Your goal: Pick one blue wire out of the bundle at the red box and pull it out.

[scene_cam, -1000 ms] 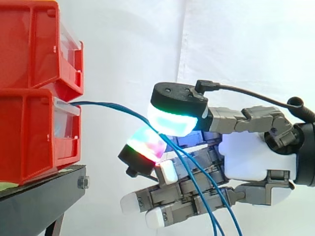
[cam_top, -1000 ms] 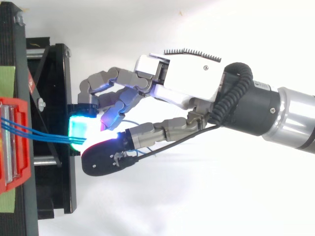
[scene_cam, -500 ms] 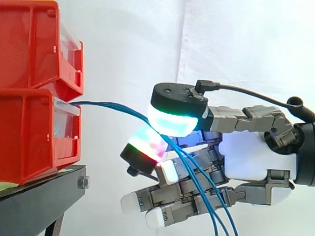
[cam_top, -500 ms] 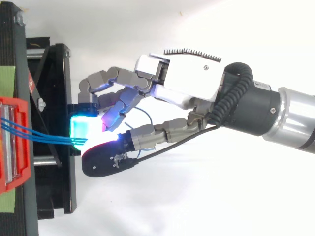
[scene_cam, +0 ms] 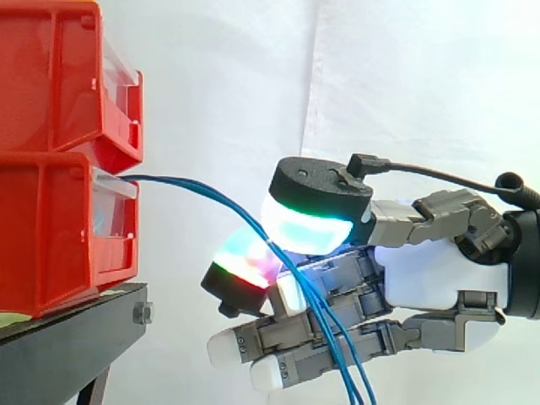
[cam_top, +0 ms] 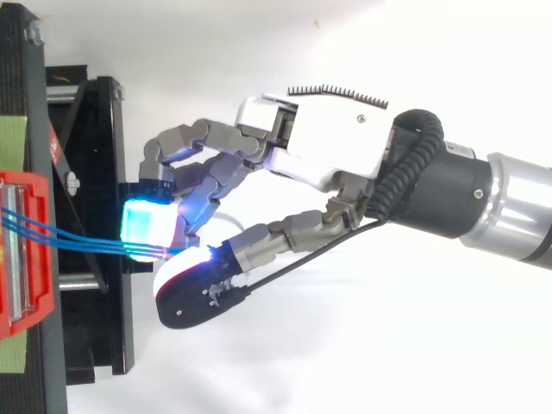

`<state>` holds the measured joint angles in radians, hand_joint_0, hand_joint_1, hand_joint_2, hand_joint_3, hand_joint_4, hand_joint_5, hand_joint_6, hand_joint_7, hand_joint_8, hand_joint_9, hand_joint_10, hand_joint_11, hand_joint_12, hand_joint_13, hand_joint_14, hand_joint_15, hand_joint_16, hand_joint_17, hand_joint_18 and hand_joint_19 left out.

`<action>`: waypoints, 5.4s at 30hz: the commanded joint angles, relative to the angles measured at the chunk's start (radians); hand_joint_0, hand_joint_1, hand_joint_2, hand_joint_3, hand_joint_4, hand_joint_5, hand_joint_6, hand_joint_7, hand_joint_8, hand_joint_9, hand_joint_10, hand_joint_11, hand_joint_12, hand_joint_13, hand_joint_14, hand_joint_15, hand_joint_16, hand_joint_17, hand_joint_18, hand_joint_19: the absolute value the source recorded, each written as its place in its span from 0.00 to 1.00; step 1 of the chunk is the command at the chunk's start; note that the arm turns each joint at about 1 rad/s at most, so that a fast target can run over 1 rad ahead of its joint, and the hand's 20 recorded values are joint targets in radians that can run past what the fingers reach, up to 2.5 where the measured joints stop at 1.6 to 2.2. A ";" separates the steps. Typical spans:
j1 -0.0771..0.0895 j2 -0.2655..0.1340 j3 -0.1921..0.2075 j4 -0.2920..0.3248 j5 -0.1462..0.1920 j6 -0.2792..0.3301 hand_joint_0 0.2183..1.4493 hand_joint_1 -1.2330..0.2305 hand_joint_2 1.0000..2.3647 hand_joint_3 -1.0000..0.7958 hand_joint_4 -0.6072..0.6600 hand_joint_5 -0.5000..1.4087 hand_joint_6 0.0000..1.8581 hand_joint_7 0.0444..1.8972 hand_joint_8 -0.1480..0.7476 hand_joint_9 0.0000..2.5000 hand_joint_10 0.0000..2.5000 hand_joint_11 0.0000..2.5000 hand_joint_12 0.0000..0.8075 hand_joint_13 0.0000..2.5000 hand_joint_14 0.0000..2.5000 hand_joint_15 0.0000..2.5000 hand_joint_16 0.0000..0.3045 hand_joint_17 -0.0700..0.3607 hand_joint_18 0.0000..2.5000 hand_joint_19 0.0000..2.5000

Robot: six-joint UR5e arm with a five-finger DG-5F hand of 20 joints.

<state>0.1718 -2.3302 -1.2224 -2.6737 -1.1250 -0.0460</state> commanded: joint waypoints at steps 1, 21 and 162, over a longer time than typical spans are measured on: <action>0.000 0.000 0.000 0.000 0.001 0.000 0.38 0.24 0.00 0.28 0.87 0.19 0.40 0.62 0.49 0.39 0.01 0.31 0.46 0.22 0.01 0.13 0.18 0.45 0.20 0.14; 0.002 0.000 0.001 0.000 0.001 0.000 0.28 0.38 0.01 0.46 0.65 0.20 0.46 0.70 0.50 0.47 0.01 0.31 0.50 0.26 0.01 0.15 0.21 0.49 0.22 0.17; 0.006 0.054 0.030 -0.130 0.001 -0.044 0.31 0.34 0.01 0.40 0.62 0.19 0.47 0.69 0.48 0.47 0.01 0.38 0.47 0.26 0.01 0.17 0.18 0.45 0.20 0.18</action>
<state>0.1779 -2.2752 -1.1916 -2.8041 -1.1244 -0.0896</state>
